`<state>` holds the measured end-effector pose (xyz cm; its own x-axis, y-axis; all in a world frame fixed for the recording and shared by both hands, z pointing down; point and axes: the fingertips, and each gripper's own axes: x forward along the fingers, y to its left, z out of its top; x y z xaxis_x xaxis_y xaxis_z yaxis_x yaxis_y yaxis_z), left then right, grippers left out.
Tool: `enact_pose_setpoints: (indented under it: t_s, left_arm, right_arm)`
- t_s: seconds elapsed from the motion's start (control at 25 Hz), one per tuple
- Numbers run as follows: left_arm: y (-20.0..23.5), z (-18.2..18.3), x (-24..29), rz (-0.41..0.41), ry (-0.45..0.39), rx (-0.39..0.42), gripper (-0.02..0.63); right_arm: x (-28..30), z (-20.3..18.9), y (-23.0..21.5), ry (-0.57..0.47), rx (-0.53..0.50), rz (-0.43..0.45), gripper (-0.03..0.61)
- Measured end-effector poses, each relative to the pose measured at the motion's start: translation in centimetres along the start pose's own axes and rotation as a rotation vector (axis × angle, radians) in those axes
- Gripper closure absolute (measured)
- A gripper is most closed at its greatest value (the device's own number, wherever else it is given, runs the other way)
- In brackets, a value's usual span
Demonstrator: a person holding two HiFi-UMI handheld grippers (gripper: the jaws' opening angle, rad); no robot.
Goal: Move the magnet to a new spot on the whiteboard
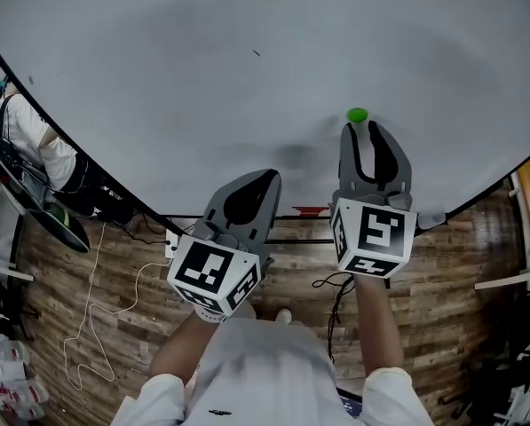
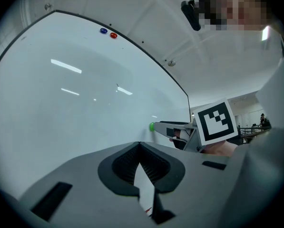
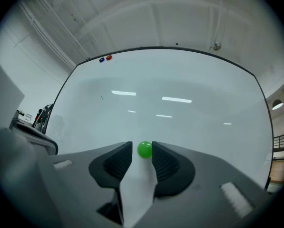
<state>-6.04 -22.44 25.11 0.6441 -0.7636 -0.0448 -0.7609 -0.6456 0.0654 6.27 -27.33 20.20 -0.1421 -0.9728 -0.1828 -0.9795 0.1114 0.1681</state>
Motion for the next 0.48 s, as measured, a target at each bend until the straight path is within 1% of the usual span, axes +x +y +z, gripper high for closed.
enact_pose_setpoints:
  t_s: [0.2, 0.48]
  left_arm:
    - [0.9, 0.0, 0.3, 0.008, 0.001, -0.006, 0.607]
    - [1.4, -0.4, 0.5, 0.006, 0.005, -0.019, 0.607]
  right_arm:
    - [1.0, -0.2, 0.0, 0.010, -0.014, -0.017, 0.431]
    - [2.2, -0.6, -0.5, 0.033, -0.049, -0.068, 0.431]
